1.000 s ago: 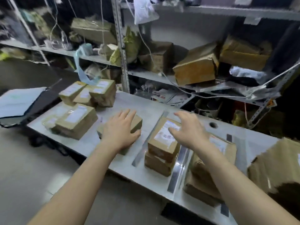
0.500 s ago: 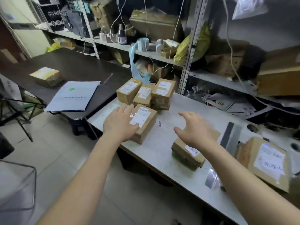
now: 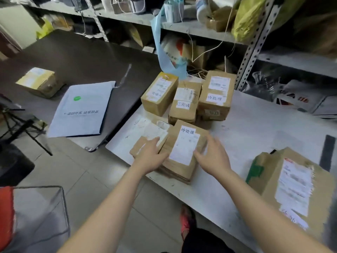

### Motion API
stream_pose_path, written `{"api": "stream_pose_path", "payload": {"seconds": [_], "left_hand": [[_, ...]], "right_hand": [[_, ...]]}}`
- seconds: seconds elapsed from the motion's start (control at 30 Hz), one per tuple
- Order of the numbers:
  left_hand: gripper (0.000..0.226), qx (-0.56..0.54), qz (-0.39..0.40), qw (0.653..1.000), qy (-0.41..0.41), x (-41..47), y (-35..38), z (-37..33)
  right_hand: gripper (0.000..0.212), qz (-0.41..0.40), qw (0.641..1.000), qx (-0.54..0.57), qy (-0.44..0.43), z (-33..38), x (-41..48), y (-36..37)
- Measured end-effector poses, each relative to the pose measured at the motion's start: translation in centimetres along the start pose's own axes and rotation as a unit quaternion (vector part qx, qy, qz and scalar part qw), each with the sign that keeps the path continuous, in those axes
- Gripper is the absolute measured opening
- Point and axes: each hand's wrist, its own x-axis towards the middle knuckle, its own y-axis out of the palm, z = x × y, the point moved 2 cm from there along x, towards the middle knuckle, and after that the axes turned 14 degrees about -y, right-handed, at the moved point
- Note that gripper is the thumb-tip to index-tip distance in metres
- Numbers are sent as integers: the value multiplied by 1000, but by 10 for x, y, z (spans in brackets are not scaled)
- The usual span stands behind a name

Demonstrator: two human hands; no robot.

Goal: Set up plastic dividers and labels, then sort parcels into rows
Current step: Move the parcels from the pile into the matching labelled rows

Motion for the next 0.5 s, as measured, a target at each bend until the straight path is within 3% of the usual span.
{"api": "stream_pose_path", "payload": {"seconds": [0.13,0.3,0.5], "left_hand": [[66,1,17,1000,16,38,19,-4],[56,16,32,996,79,54,26,-5],[50,-12,84,986,146,42,28,-6]], "right_hand": [[86,-22,994,69,82,-6,19,24],[65,-67,970,137,188,-2,14,35],[85,-94,948,152,265,23,-15,34]]}}
